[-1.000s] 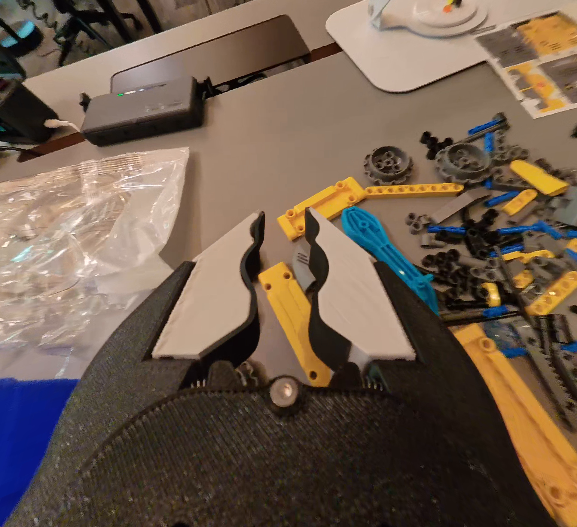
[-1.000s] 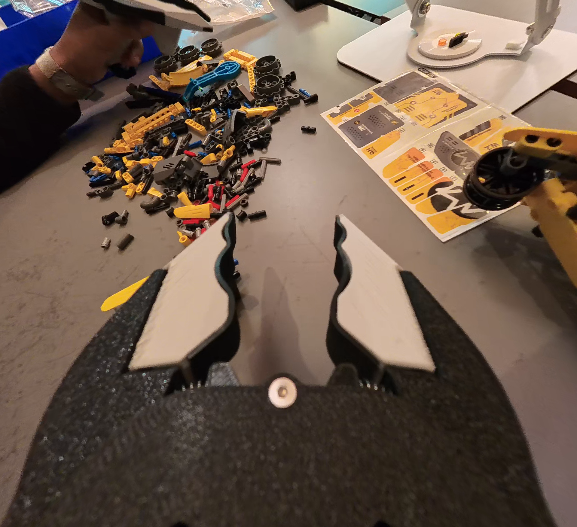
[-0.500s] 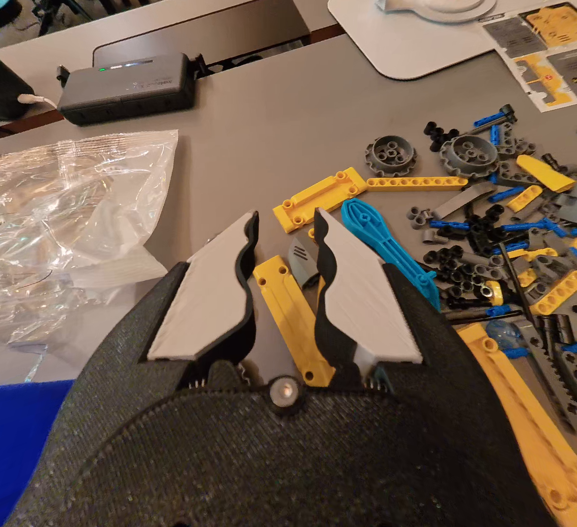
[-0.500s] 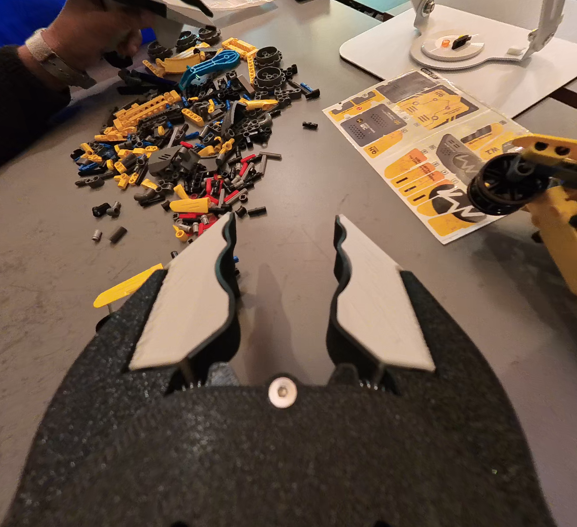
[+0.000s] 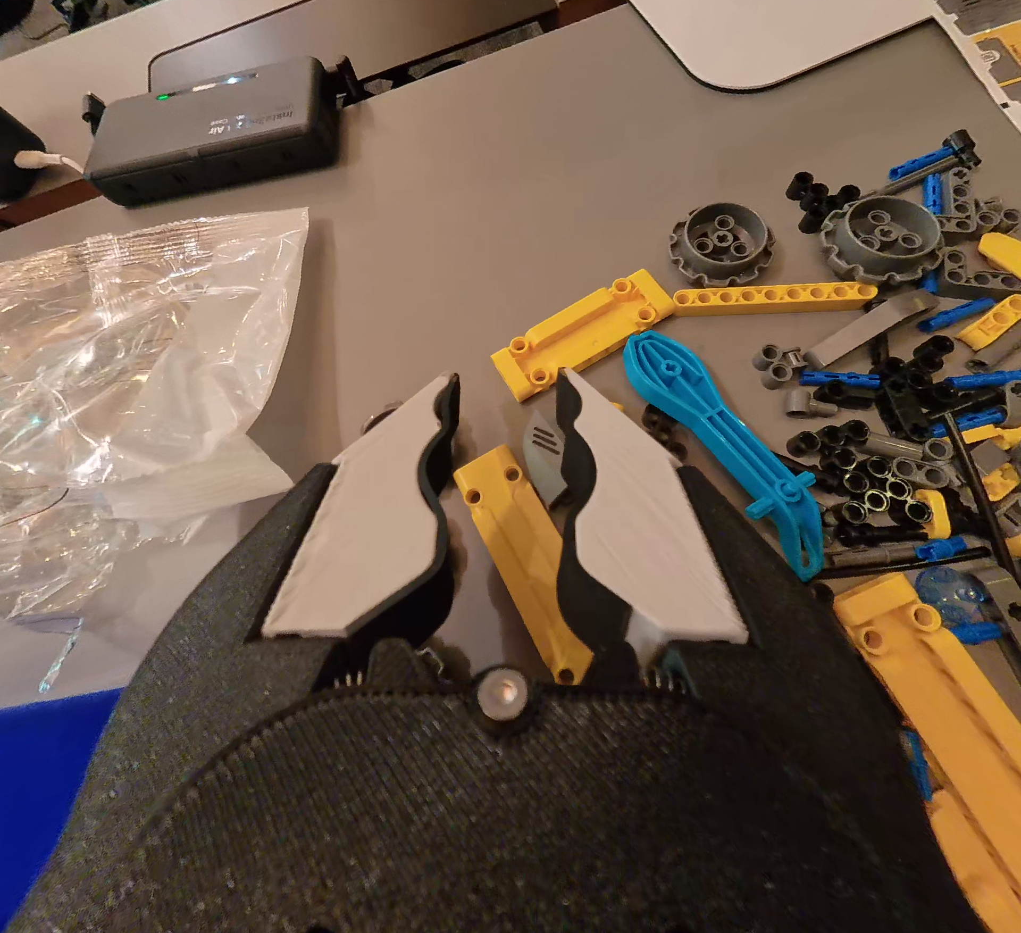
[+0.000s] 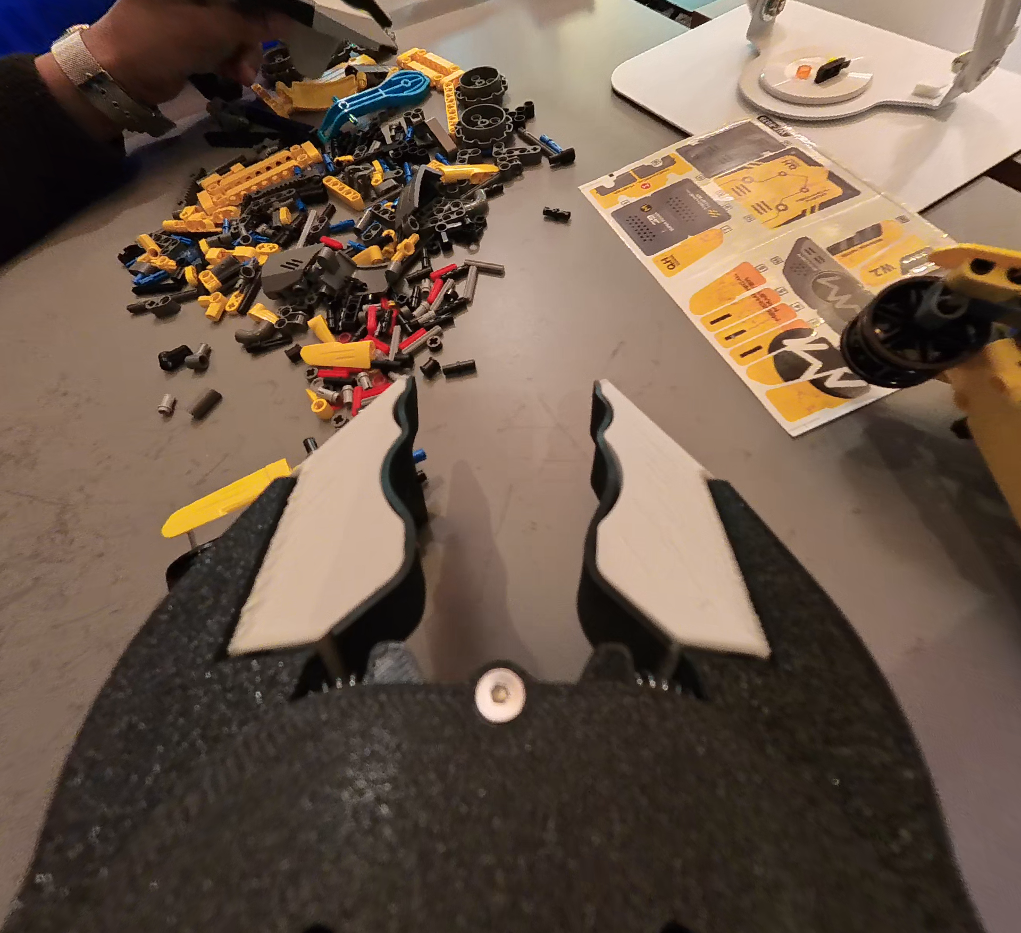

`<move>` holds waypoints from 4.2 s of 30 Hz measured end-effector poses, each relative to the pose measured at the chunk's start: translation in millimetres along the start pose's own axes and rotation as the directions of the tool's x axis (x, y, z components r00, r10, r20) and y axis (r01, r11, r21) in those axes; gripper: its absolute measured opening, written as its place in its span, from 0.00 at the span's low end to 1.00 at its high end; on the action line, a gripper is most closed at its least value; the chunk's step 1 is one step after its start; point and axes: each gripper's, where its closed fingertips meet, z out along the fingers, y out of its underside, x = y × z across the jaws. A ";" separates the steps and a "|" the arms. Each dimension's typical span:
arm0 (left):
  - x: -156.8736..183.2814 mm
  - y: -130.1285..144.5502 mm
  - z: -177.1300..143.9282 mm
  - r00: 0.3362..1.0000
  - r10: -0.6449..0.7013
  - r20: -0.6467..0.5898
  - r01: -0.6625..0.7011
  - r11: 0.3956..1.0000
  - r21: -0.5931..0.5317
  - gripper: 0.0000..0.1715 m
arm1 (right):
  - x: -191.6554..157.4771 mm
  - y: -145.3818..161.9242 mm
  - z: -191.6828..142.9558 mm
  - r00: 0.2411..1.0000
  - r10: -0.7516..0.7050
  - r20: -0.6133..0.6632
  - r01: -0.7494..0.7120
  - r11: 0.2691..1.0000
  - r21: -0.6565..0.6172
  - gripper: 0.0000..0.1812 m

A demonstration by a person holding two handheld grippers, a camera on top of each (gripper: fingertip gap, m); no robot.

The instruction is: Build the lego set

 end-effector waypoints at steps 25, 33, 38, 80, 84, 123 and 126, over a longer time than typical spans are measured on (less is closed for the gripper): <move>2.2 1.1 2.1 1.000 0.030 0.007 -0.030 1.000 -0.010 0.21 | -0.5 0.7 0.5 1.000 -0.001 0.004 0.001 1.000 -0.005 0.35; 2.1 -2.4 -0.2 0.999 0.034 0.006 -0.034 0.999 0.011 0.21 | -0.7 1.1 0.8 1.000 -0.003 0.004 0.003 1.000 -0.008 0.35; 2.2 -1.9 0.2 0.999 0.035 0.006 -0.035 0.999 0.009 0.21 | -0.8 1.3 1.1 1.000 -0.003 0.004 0.003 1.000 -0.009 0.35; 32.0 -0.6 18.1 0.950 0.283 -0.130 -0.291 0.956 -0.046 0.13 | 2.2 2.9 2.5 1.000 0.027 0.006 -0.027 0.999 -0.024 0.35; 35.2 1.9 14.8 0.949 0.266 -0.169 -0.277 0.960 -0.049 0.06 | 3.4 2.5 2.1 0.999 0.045 0.013 -0.045 0.999 -0.021 0.35; 41.5 -5.2 10.0 0.951 0.256 -0.172 -0.261 0.965 -0.009 0.03 | 1.9 2.8 2.8 0.999 0.032 0.014 -0.031 0.999 -0.022 0.35; 38.2 -14.0 4.6 0.961 0.215 -0.174 -0.212 0.977 0.033 0.02 | 1.7 2.8 2.9 0.999 0.029 0.014 -0.029 0.999 -0.022 0.35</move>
